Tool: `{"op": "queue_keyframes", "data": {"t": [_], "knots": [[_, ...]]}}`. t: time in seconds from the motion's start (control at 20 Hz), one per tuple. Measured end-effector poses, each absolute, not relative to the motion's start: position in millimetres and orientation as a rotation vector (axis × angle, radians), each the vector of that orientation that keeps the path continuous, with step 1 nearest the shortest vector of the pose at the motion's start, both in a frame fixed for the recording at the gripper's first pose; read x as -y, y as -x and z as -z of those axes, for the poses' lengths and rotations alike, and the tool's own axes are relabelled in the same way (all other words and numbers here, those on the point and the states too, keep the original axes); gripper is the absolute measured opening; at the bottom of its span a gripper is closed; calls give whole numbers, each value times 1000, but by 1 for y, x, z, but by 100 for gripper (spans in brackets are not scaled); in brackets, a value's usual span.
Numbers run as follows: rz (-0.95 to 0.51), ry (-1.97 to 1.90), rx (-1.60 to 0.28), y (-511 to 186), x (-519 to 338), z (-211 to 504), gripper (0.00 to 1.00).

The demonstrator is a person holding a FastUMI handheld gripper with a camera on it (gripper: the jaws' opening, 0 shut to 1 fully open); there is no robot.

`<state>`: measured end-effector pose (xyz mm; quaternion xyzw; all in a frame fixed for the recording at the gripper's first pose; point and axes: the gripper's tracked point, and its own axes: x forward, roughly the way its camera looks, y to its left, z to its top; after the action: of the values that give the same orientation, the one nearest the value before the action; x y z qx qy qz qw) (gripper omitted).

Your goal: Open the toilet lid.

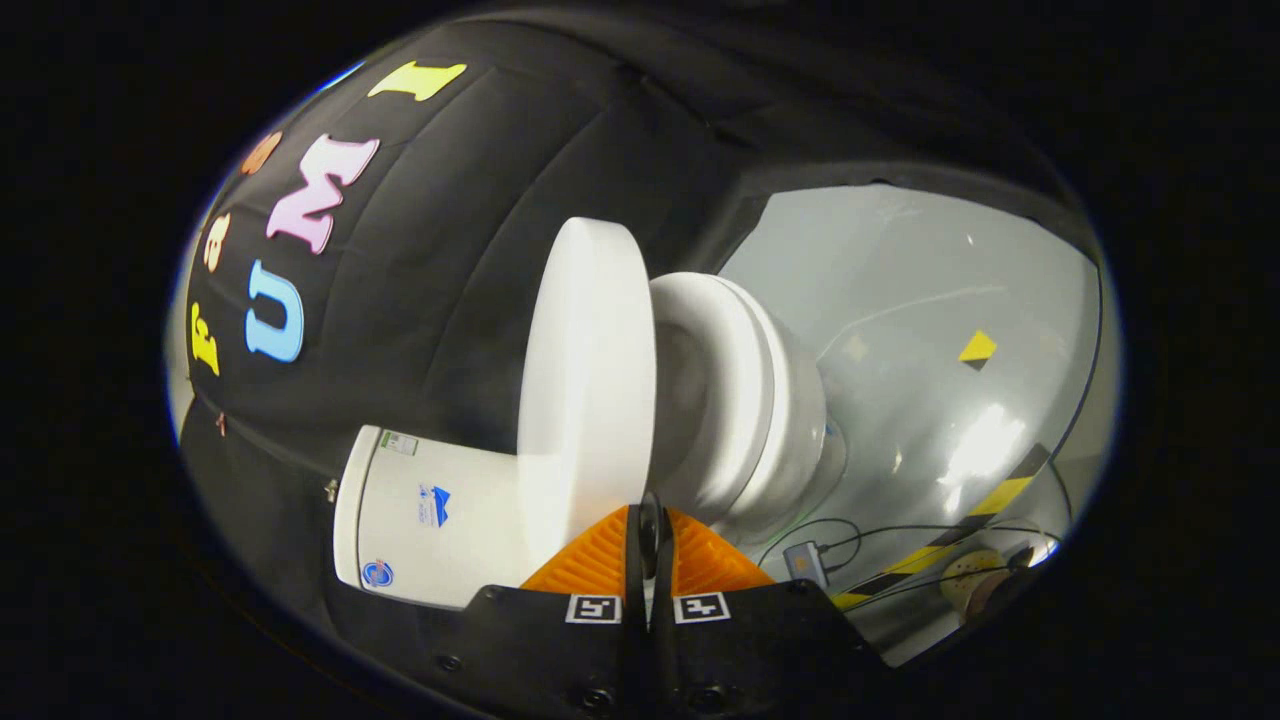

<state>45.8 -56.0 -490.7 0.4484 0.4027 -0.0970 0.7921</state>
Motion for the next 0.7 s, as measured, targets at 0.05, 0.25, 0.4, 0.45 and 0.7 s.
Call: {"op": "queue_keyframes", "data": {"t": [0.05, 0.25, 0.4, 0.45, 0.7], "knots": [[210, -943, -860, -48, 54, 480, 5], [199, -826, -831, -56, 37, 443, 5], [183, -714, -814, -65, 19, 415, 5], [180, -679, -808, -66, 13, 407, 5], [157, -492, -785, -76, -23, 370, 5]]}}
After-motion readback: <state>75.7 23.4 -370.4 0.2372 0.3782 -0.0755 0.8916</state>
